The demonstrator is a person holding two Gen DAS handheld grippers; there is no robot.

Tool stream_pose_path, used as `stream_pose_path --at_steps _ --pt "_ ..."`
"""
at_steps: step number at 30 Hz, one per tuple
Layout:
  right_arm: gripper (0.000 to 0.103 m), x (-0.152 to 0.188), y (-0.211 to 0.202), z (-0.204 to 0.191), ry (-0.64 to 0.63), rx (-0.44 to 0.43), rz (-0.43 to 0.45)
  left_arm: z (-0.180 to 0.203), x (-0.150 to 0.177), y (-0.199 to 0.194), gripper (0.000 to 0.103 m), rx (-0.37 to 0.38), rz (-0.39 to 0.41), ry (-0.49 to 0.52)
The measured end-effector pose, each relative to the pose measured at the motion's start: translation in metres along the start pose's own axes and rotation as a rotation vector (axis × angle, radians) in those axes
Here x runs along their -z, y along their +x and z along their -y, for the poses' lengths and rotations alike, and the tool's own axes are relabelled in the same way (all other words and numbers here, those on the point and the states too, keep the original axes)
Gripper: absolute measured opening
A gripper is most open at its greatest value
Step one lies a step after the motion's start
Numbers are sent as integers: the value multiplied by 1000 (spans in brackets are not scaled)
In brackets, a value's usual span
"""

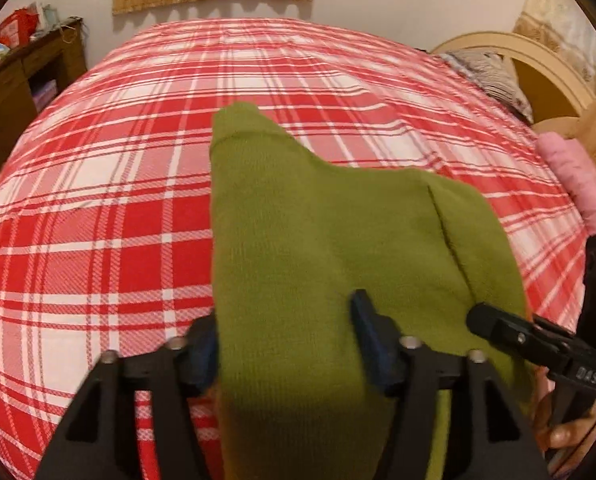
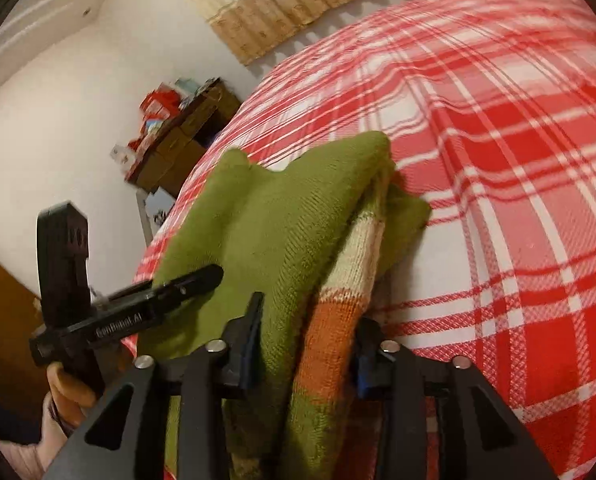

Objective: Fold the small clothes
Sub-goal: 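Grasp the bundle edge with the left gripper while the right gripper grips the striped side, then lift the green bundle off the bedspread with both grippers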

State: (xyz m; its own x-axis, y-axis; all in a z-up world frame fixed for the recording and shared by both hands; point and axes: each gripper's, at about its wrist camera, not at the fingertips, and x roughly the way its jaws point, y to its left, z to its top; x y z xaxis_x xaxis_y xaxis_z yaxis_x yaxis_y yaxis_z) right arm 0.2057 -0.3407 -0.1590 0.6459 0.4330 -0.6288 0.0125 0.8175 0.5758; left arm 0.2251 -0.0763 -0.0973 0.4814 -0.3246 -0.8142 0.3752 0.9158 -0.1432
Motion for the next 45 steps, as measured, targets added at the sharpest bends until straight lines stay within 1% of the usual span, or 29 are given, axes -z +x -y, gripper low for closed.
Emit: stream_pose_path --at_steps 1,2,4,6,8,10,11,12,13,14,16,21,26,29,33,39,45 --pt "60 -1 2 1 -3 1 2 -1 -3 4 76 -12 1 -1" --pt "61 -4 5 2 -16 -7 8 -1 -5 6 78 -11 1 -1" --pt "62 -9 12 1 -41 -13 11 -5 -7 10 80 1 0 -13" --pt "63 -12 16 1 -46 -19 15 -7 -6 11 79 19 5 -26" --pt "63 -15 19 -2 -64 0 17 -3 -3 10 64 42 36 -6" --pt "61 -14 20 -9 -98 38 22 5 1 6 55 33 67 34" --pt "53 -13 20 -15 -126 62 23 8 3 4 50 22 81 47" --pt "43 -12 19 -22 -151 74 30 10 2 2 47 13 88 52" --pt "42 -11 18 -27 -171 99 40 11 3 0 42 -2 98 57" --pt "39 -8 15 -38 -216 144 54 12 5 -3 38 -12 108 57" --pt "36 -1 9 -57 -282 198 87 14 7 -10 34 -26 123 55" --pt "34 11 -18 -78 -297 188 160 15 16 -36 33 -40 175 55" --pt "34 28 -43 -98 -287 168 212 19 28 -60 32 -62 217 63" --pt "33 38 -55 -114 -312 171 240 21 36 -72 32 -75 239 72" --pt "32 50 -70 -131 -335 174 274 18 41 -83 32 -60 245 62" --pt "32 61 -87 -142 -338 171 306 16 52 -98 32 -45 258 56" --pt "32 72 -82 -154 -356 140 283 -2 65 -105 32 -46 253 13"
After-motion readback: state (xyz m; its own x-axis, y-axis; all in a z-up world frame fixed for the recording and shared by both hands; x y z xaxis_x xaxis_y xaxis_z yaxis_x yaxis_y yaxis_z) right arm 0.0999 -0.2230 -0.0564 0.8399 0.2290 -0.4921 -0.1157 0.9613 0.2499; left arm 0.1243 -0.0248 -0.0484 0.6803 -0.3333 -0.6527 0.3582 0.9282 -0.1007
